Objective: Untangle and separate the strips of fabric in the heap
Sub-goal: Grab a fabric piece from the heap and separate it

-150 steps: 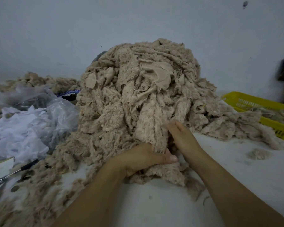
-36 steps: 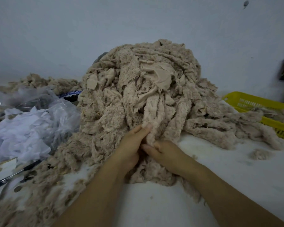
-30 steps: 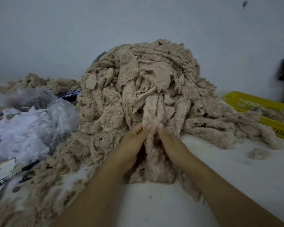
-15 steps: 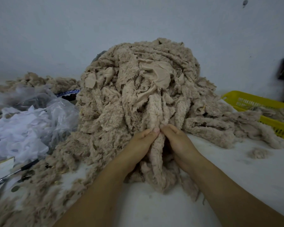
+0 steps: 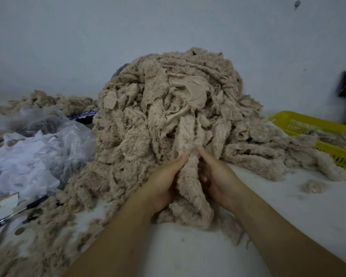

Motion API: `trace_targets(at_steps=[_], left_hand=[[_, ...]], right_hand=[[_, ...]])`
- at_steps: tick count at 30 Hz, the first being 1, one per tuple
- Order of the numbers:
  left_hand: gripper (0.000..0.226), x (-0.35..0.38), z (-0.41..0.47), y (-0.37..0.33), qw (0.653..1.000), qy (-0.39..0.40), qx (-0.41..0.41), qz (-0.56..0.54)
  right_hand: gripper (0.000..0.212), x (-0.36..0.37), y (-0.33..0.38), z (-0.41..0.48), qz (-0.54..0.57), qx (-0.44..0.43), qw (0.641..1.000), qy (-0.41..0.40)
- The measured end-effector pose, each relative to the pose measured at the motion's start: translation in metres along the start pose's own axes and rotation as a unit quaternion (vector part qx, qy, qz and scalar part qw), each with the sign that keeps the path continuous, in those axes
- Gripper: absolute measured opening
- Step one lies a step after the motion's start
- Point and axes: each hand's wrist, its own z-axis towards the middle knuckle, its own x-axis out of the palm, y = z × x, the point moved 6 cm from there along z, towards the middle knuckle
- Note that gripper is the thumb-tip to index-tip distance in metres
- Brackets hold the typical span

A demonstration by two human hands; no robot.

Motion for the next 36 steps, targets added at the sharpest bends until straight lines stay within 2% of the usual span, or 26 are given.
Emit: trace_targets(at_steps=[2,8,10,11,14,17,19,20,23,26,28,30,33,36], left_hand=[[0.041,-0.001,0.001,0.003,1.000,-0.015,-0.010,0.022],[0.019,0.001,0.000,0.002,0.995,-0.045,0.017,0.092],[0.020,-0.002,0.001,0.001,0.992,-0.058,0.035,0.110],[0.023,-0.005,0.002,0.000,0.989,-0.072,0.040,0.123],[0.037,-0.014,0.004,-0.001,0.974,-0.128,0.047,0.183],[0.036,-0.014,0.002,-0.005,0.979,-0.145,0.070,0.126],[0.049,-0.012,0.002,-0.005,0.984,-0.141,0.070,0.078],[0.048,-0.012,0.002,-0.004,0.987,-0.137,0.065,0.047],[0.027,-0.014,0.003,-0.004,0.989,-0.124,0.052,-0.066],[0.038,-0.022,0.003,-0.011,0.976,-0.106,0.049,-0.184],[0.044,-0.024,0.002,-0.014,0.977,-0.099,0.052,-0.183],[0.038,-0.020,0.002,-0.012,0.986,-0.088,0.053,-0.133],[0.026,-0.009,0.000,-0.004,0.995,-0.082,0.049,0.000],[0.022,0.002,-0.001,-0.002,0.992,-0.066,0.066,0.082]], right_hand=[[0.037,-0.003,0.004,0.002,-0.018,-0.018,1.000,-0.012],[0.044,-0.006,0.006,0.002,0.017,-0.014,0.999,-0.038],[0.046,-0.007,0.006,0.003,0.024,-0.021,0.999,-0.040],[0.045,-0.008,0.006,0.003,0.026,-0.024,0.999,-0.040],[0.017,-0.008,0.010,0.001,0.016,-0.033,0.998,-0.046],[0.032,-0.009,0.009,0.001,-0.044,-0.064,0.996,-0.049],[0.040,-0.004,0.006,0.001,-0.180,-0.099,0.978,-0.028],[0.043,0.000,0.005,0.000,-0.244,-0.114,0.963,-0.020],[0.043,0.007,-0.001,0.000,-0.306,-0.122,0.944,-0.002],[0.045,0.003,0.003,-0.002,-0.292,-0.119,0.949,-0.003],[0.041,-0.003,0.004,0.000,-0.261,-0.108,0.959,-0.033],[0.027,-0.003,0.002,0.002,-0.188,-0.087,0.978,-0.037],[0.038,-0.001,-0.006,0.006,-0.111,-0.051,0.993,-0.002],[0.036,-0.005,-0.005,0.006,-0.056,-0.031,0.998,-0.026]])
